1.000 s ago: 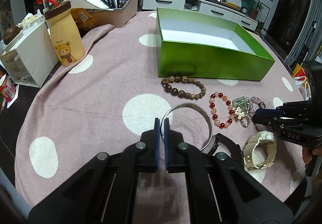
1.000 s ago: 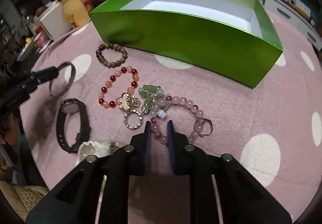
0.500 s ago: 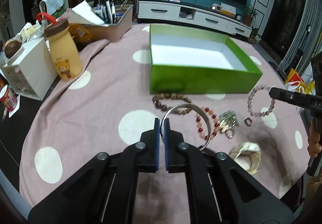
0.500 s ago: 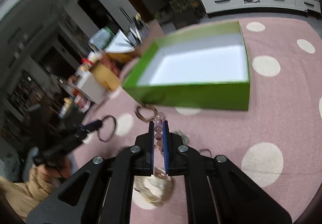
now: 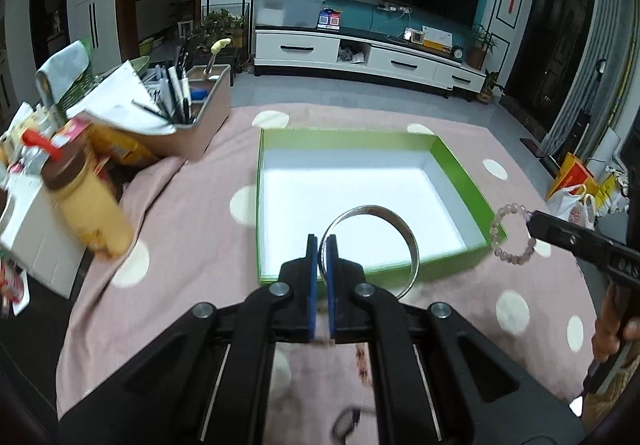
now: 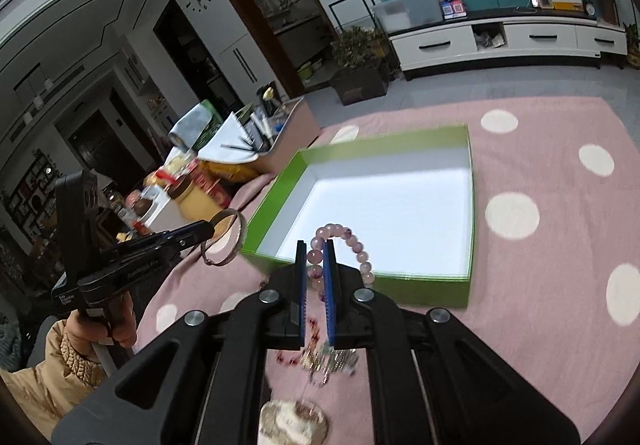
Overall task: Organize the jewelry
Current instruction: 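Carry the bangle and pink bracelet into the green box and open both tools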
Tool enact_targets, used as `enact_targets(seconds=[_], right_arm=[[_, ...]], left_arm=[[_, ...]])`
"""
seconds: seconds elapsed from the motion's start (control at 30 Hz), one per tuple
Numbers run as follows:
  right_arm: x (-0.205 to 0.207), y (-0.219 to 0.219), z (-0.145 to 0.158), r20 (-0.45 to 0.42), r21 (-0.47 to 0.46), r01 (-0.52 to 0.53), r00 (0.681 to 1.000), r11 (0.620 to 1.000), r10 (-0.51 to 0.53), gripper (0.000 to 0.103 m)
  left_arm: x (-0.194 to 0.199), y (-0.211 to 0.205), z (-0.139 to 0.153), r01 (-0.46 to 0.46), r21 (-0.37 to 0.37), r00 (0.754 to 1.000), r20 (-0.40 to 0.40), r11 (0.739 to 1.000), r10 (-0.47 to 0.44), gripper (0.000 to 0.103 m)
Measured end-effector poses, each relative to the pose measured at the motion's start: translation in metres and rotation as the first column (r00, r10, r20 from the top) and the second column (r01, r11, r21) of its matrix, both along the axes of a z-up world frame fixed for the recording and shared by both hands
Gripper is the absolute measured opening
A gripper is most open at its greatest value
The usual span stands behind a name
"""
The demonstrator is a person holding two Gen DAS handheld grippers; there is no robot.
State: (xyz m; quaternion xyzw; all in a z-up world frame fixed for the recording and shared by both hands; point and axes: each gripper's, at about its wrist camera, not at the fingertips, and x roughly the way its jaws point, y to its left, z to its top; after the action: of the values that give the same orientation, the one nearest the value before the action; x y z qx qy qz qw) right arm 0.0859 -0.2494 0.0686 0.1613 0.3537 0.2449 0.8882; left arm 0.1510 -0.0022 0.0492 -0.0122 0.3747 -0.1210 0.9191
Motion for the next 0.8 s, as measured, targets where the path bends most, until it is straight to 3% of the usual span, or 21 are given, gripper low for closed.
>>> enact_targets(seconds=[0.33,0.53,0.6,0.63,0.67,0.7,0.73,0.8], right_arm=[[0.056,0.003,-0.019,-0.049,-0.047,0.062,0.997,0.997,-0.064,0.007],[0.082,0.005,-0.044,-0.109,-0.095,0.089,0.989,0.992,-0.099,0.008],[0.084,0.004,-0.049,-0.128,-0.095,0.099,0.986,0.991,-0.111,0.013],[0.084,0.003,-0.050,-0.128,-0.092,0.104,0.985,0.990,-0.116,0.016],[0.082,0.001,-0.050,-0.123,-0.089,0.107,0.985,0.990,-0.118,0.017],[0.079,0.000,-0.048,-0.118,-0.090,0.113,0.985,0.990,-0.123,0.020],[0.078,-0.001,-0.046,-0.116,-0.089,0.117,0.985,0.989,-0.127,0.028],[0.070,-0.008,-0.042,-0.110,-0.073,0.139,0.983,0.988,-0.146,0.037]], left_arm=[[0.074,-0.022,-0.034,-0.039,0.069,0.994,-0.097,0.997,0.046,0.006],[0.094,-0.029,-0.055,-0.045,0.110,0.989,-0.137,0.993,0.060,0.006],[0.097,-0.030,-0.058,-0.045,0.116,0.989,-0.138,0.992,0.061,0.006],[0.098,-0.030,-0.057,-0.042,0.117,0.989,-0.136,0.992,0.058,0.011],[0.097,-0.030,-0.056,-0.039,0.118,0.990,-0.132,0.992,0.054,0.025],[0.096,-0.028,-0.054,-0.044,0.120,0.991,-0.121,0.992,0.059,0.032],[0.093,-0.027,-0.052,-0.047,0.120,0.992,-0.111,0.992,0.060,0.042],[0.090,-0.021,-0.047,-0.056,0.107,0.993,-0.100,0.993,0.067,0.051]])
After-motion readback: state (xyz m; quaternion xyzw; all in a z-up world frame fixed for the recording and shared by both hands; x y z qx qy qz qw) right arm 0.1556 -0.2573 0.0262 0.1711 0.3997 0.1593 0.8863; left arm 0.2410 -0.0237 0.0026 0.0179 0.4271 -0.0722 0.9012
